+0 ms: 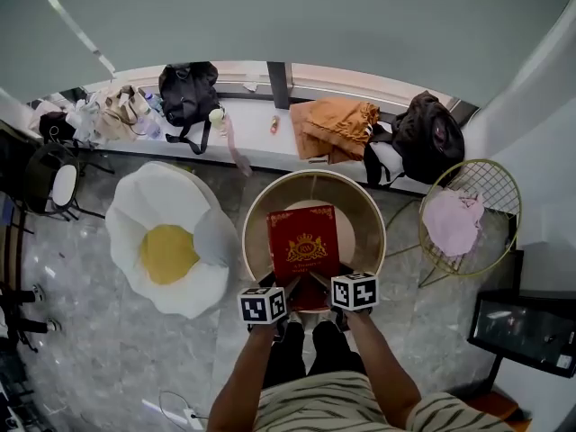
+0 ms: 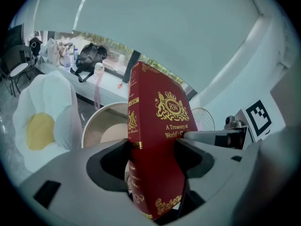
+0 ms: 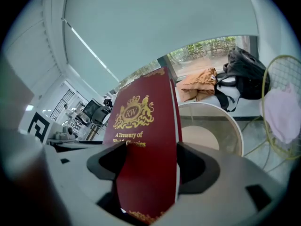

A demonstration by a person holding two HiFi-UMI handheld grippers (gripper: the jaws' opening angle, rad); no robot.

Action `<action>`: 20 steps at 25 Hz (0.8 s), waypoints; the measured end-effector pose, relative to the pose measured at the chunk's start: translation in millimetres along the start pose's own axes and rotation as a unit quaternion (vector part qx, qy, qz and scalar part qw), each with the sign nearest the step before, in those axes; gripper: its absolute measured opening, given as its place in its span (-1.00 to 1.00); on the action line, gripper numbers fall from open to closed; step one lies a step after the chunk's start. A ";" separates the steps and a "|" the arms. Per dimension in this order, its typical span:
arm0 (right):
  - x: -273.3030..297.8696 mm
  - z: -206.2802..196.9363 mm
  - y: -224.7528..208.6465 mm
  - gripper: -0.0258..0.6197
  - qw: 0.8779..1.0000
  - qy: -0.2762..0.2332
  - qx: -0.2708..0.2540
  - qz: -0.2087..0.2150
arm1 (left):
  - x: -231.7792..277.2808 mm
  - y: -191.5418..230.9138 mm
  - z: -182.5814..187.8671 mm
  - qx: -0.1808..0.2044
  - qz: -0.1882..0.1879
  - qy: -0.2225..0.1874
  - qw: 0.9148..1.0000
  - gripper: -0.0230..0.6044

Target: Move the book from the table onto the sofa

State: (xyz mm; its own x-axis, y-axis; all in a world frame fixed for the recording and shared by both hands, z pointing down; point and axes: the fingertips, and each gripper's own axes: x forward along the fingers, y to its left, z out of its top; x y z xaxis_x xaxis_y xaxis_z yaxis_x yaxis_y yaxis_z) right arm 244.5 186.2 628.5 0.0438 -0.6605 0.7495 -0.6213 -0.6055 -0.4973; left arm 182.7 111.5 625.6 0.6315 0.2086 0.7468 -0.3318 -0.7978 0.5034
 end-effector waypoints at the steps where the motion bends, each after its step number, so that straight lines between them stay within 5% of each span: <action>1: -4.1 2.2 5.0 0.14 1.000 -0.001 -0.002 0.001 | -6.4 -2.0 2.4 0.001 0.001 -0.002 1.000 0.06; 20: -89.8 76.8 101.4 0.14 0.995 -0.065 -0.077 0.025 | -126.4 -44.9 71.8 0.008 0.011 -0.106 0.994 0.06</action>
State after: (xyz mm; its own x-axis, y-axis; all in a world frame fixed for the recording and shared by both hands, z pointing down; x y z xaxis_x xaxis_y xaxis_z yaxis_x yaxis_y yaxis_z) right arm 237.7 150.0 477.2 0.1044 -0.7467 0.6569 -0.7376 -0.5012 -0.4525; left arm 168.0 80.3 477.4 0.7586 0.0689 0.6479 -0.3367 -0.8098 0.4804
